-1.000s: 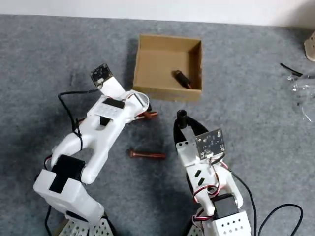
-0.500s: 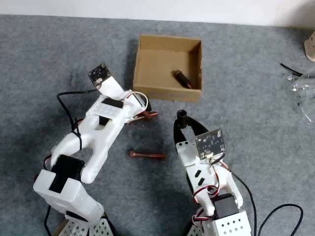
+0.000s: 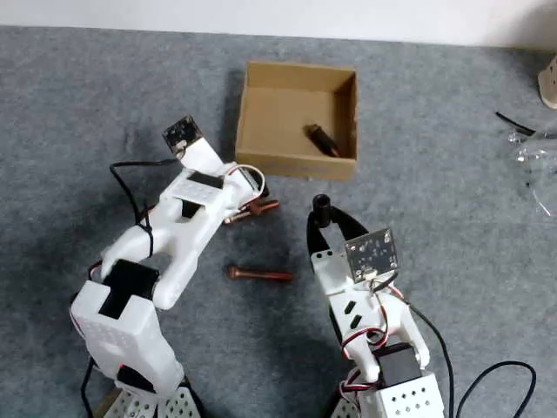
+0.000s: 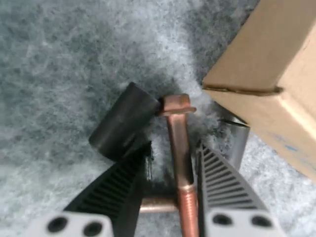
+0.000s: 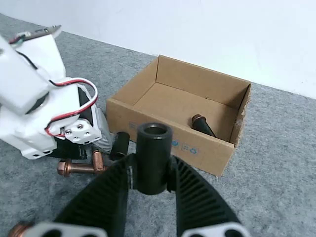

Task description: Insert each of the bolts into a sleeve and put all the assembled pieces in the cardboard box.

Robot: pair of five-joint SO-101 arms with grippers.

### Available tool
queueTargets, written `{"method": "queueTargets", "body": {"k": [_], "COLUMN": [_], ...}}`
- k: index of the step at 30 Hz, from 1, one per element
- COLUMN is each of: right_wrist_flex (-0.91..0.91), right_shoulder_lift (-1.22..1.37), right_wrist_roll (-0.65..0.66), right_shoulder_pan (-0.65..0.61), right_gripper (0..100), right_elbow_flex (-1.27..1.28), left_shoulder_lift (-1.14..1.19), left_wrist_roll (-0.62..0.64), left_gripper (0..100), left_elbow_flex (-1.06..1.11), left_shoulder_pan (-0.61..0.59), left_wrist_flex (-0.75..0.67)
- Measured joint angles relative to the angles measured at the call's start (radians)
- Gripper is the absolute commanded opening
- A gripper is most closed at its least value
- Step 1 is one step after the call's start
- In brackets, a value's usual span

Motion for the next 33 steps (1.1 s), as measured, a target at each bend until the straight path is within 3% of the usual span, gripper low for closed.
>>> {"method": "queueTargets", "body": {"k": [3, 7, 17, 26, 33], "right_wrist_flex": [0.0, 0.0, 0.0, 0.0, 0.0], "right_shoulder_lift": [0.0, 0.0, 0.0, 0.0, 0.0], "right_wrist_roll": [0.002, 0.002, 0.002, 0.002, 0.002], "right_shoulder_pan": [0.0, 0.0, 0.0, 0.0, 0.0], "right_gripper": [0.9, 0.9, 0.9, 0.9, 0.9], "right_elbow_flex": [0.0, 0.0, 0.0, 0.0, 0.0], "left_shoulder_lift": [0.0, 0.0, 0.0, -0.071, -0.292], "left_wrist_roll": [0.0, 0.0, -0.043, -0.192, -0.342], "left_gripper": [13, 0, 1, 1, 1], "left_elbow_flex": [0.0, 0.0, -0.011, -0.133, -0.138], "left_shoulder_pan": [0.0, 0.0, 0.0, 0.054, 0.092], "left_wrist_flex": [0.0, 0.0, 0.018, 0.288, 0.365]}}
